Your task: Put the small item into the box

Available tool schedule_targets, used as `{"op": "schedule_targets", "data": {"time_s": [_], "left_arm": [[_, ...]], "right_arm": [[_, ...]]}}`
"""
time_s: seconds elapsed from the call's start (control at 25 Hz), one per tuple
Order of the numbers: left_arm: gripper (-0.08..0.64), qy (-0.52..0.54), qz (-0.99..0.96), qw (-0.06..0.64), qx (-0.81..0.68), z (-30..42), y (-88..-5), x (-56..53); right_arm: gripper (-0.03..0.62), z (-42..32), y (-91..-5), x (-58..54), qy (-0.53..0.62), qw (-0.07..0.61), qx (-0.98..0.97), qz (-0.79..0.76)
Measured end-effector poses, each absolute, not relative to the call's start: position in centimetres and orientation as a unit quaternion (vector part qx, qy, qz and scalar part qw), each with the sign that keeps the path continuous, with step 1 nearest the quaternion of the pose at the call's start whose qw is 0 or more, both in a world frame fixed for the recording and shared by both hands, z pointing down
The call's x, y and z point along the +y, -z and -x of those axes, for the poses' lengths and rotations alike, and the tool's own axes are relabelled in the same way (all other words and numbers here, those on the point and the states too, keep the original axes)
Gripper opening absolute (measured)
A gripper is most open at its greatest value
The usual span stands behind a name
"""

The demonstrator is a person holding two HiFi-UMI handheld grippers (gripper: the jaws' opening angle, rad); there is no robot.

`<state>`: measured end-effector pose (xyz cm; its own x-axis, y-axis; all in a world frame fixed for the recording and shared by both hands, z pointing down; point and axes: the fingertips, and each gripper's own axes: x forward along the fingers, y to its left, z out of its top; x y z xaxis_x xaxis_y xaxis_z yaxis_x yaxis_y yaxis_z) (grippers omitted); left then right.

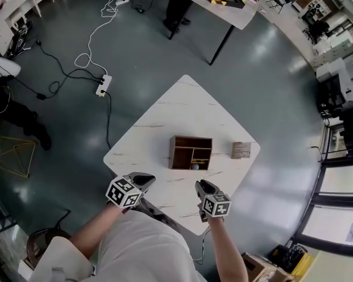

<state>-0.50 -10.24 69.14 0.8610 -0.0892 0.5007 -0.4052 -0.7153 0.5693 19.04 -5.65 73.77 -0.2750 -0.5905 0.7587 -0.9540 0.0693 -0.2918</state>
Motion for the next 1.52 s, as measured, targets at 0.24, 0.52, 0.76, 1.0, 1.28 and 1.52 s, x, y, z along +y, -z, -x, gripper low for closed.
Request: {"op": "schedule_targets", "data": {"time_s": [0.24,0.52,0.76,1.0,1.28,1.52], "left_arm": [[0.014,-0.220,-0.901,0.339,-0.155,0.9,-67.7,-6.8],[0.014,-0.214,-0.897,0.339,-0.185,2.8,-66.9,-2.8],[0.014,-0.220,-0.899,0.323,-0.195,4.7,-66.1,1.7],[0.014,-0.210,-0.901,0.321,-0.204,6.8,-64.7,7.2],[0.014,-0.210,-0.900,0.319,-0.209,8.7,-63.8,11.7],[0.014,-0.206,-0.903,0.316,-0.205,8.9,-62.6,13.1]], "right_arm": [[0.077,-19.1,-71.7,-1.9,-0.382,0.195,-0.701,-0.569],[0.048,-18.8,-68.8,3.8,-0.377,0.117,-0.700,-0.595],[0.040,-18.3,-67.2,9.3,-0.371,0.082,-0.703,-0.601],[0.038,-17.3,-64.4,15.0,-0.347,0.041,-0.709,-0.613],[0.038,-17.4,-60.1,19.4,-0.306,-0.005,-0.710,-0.634],[0.037,-18.0,-58.8,21.4,-0.294,-0.015,-0.704,-0.646]]}}
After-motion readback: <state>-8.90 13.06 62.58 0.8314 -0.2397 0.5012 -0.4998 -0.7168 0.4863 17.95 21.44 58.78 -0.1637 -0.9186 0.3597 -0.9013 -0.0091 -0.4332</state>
